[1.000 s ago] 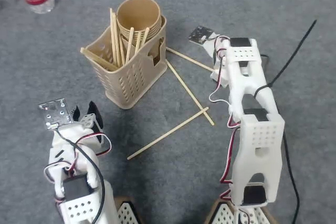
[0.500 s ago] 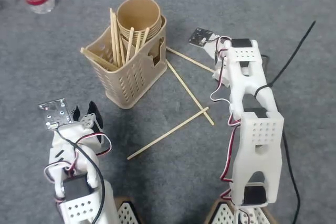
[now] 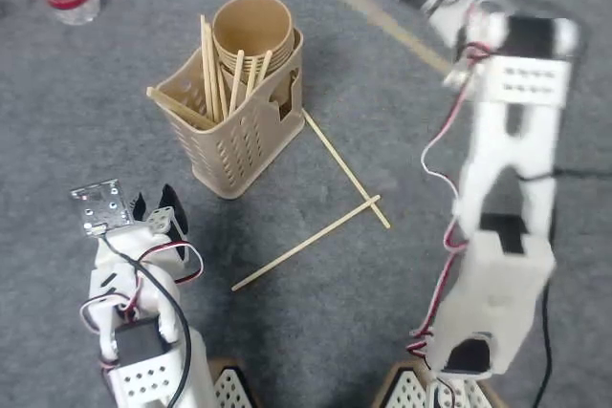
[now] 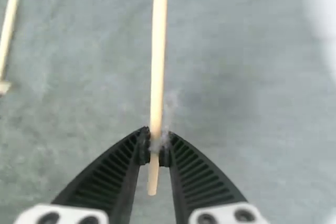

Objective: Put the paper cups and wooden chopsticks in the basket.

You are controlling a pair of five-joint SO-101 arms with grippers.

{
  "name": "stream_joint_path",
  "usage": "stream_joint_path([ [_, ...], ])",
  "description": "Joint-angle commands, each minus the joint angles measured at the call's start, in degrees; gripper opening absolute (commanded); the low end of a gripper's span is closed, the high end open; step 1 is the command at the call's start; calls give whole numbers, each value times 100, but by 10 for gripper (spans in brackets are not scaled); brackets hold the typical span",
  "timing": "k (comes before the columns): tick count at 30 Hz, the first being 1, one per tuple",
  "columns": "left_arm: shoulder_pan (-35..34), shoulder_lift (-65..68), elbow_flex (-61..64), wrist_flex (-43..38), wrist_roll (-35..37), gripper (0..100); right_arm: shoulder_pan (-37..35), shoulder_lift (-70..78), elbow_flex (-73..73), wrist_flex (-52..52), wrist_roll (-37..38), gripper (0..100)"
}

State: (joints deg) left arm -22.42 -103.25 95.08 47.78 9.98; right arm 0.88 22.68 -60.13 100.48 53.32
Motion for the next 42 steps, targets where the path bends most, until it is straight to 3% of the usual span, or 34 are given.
stream_joint_path([
  [1,26,-97,-22,-105,-35,126,-13,-1138,-730,189,-290,6],
  [7,26,-97,-22,-105,-35,126,-681,-2123,-809,189,668,6],
  [16,26,-97,-22,-105,-35,126,-1121,-3081,-62,215,3657,9],
  [22,26,-97,-22,-105,-35,126,-1358,-3134,1248,180,3727,9],
  [25,26,-97,-22,-105,-35,126,-1947,-3134,1512,-119,2321,9],
  [35,26,-97,-22,-105,-35,126,-3969,-3407,1451,-1815,-4149,8],
  [38,26,-97,-22,-105,-35,126,-4145,-3257,1468,-2132,-5433,8],
  [42,26,-97,-22,-105,-35,126,-4145,-2686,1477,-2466,-6303,8],
])
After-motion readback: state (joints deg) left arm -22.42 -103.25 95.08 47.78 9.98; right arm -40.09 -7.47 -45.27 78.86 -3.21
